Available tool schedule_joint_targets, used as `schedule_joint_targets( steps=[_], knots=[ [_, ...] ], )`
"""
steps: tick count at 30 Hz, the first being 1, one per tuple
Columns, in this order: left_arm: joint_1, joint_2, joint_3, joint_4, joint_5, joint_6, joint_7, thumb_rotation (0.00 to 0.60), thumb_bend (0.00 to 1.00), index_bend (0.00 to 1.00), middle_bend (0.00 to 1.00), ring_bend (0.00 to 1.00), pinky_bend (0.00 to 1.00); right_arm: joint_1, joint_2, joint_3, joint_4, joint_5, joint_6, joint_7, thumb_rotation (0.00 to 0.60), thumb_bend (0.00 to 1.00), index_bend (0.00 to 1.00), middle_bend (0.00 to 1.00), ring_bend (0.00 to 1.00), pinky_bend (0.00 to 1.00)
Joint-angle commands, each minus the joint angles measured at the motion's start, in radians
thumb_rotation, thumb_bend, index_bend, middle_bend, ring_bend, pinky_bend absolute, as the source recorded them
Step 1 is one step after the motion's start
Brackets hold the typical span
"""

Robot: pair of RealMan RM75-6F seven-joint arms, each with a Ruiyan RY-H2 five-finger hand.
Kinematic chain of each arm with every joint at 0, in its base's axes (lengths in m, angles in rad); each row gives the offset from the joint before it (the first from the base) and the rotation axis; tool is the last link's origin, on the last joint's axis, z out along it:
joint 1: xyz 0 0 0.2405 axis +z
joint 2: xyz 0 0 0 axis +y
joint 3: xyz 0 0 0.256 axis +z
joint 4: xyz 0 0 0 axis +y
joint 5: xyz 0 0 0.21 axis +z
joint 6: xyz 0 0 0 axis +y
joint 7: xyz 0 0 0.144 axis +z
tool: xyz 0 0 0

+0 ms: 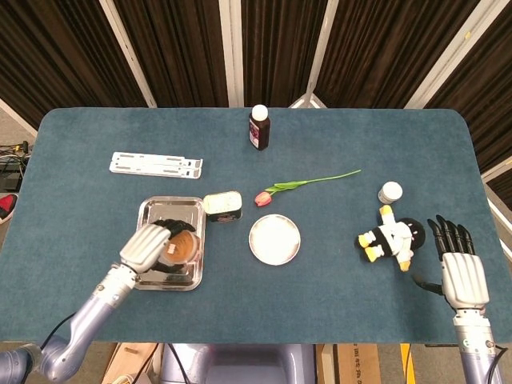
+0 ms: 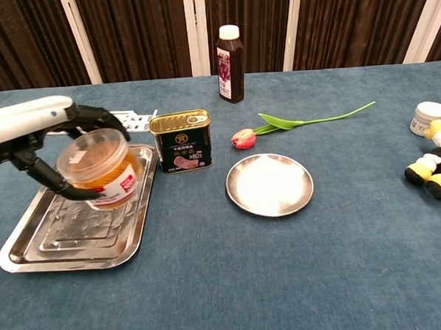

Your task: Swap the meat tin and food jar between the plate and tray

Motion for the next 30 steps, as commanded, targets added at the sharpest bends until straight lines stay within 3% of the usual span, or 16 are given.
schedule_joint_targets(
  steps=[1, 14, 17, 22, 30],
  knots=[
    [-0.029, -0.037, -0.01, -0.011, -0.013, -0.019, 0.036, 0.6, 0.43, 0.36, 0.32, 0.28, 0.31, -0.002, 0.002, 0.005, 0.002, 0.004, -0.005, 0.007, 0.6, 0.08, 0.0, 0.0, 0.0, 0.0],
    [-0.114, -0.252, -0.044, 0.142, -0.098, -0.066, 0.101, 0.6, 0.42, 0.36, 0.31, 0.27, 0.3, -0.009, 0.012, 0.018, 0.013, 0.0, -0.012, 0.035, 0.6, 0.08, 0.0, 0.0, 0.0, 0.0],
    [-0.123, -0.274, -0.043, 0.164, -0.116, -0.072, 0.119, 0.6, 0.37, 0.36, 0.28, 0.25, 0.3, -0.01, 0.015, 0.021, 0.013, 0.0, -0.017, 0.044, 0.6, 0.08, 0.0, 0.0, 0.0, 0.0],
    [-0.126, -0.267, -0.036, 0.153, -0.161, -0.078, 0.168, 0.6, 0.2, 0.33, 0.22, 0.2, 0.29, -0.012, 0.021, 0.027, 0.013, 0.007, -0.025, 0.05, 0.6, 0.08, 0.0, 0.0, 0.0, 0.0],
    [-0.112, -0.152, 0.001, 0.023, -0.231, -0.1, 0.218, 0.6, 0.1, 0.24, 0.08, 0.04, 0.21, -0.013, 0.022, 0.03, 0.011, 0.008, -0.034, 0.047, 0.6, 0.08, 0.0, 0.0, 0.0, 0.0]
  ],
)
